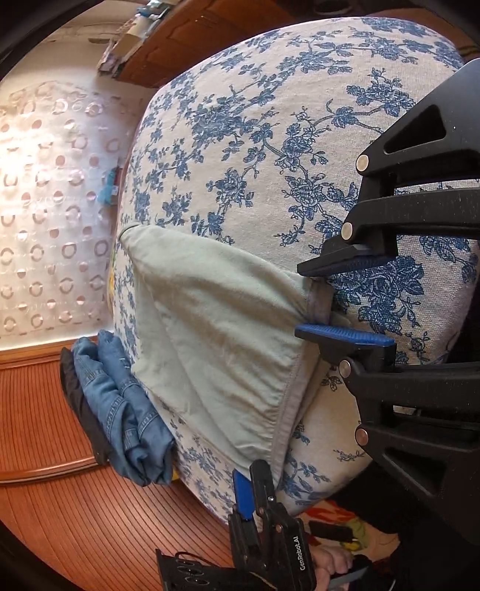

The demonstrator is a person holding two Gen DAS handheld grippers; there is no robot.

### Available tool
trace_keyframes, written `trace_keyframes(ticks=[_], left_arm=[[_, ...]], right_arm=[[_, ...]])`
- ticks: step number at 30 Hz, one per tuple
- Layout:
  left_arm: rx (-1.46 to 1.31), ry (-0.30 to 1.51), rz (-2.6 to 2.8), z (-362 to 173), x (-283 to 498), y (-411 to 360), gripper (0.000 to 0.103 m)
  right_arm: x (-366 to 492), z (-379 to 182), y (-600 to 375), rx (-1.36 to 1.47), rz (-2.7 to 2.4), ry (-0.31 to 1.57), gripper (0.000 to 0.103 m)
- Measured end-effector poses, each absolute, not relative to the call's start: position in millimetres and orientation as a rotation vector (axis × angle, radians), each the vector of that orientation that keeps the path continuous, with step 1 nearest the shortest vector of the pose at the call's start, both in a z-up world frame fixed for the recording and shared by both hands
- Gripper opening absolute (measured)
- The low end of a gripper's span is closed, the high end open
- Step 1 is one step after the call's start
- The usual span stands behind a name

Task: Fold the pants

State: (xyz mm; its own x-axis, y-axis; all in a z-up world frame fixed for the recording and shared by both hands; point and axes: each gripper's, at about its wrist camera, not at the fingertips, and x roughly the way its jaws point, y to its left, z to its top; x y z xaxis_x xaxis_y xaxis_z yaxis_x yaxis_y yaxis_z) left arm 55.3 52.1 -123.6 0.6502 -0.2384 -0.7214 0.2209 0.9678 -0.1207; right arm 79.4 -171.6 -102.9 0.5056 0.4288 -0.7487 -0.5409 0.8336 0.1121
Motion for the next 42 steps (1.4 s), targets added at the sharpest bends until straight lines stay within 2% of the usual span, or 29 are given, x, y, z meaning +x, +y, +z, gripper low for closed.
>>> trace_keyframes(ticks=[4, 8, 15, 16, 19, 23, 42], left_arm=[[-0.021, 0.821, -0.252, -123, 57, 52, 0.045], [-0.055, 0.821, -0.242, -123, 55, 58, 0.064], [-0.090, 0.807, -0.248, -120, 43, 63, 0.064], [-0.094, 0.806, -0.254, -119, 42, 63, 0.063], [-0.098, 0.807, -0.279, -118, 41, 61, 0.042], [-0.090, 0.819, -0.285, -119, 42, 55, 0.034], [-0.088, 0.814, -0.276, -123, 40, 51, 0.030]], right_arm=[[79, -103, -171, -0.148, 0.584, 0.856, 0.027], [79, -103, -170, -0.157, 0.581, 0.850, 0.028], [79, -103, -170, -0.141, 0.582, 0.844, 0.029], [79, -103, -170, -0.142, 0.582, 0.844, 0.030], [79, -104, -172, -0.140, 0.581, 0.841, 0.030], [79, -104, -172, -0.140, 0.582, 0.842, 0.030], [76, -102, -168, -0.132, 0.586, 0.854, 0.030]])
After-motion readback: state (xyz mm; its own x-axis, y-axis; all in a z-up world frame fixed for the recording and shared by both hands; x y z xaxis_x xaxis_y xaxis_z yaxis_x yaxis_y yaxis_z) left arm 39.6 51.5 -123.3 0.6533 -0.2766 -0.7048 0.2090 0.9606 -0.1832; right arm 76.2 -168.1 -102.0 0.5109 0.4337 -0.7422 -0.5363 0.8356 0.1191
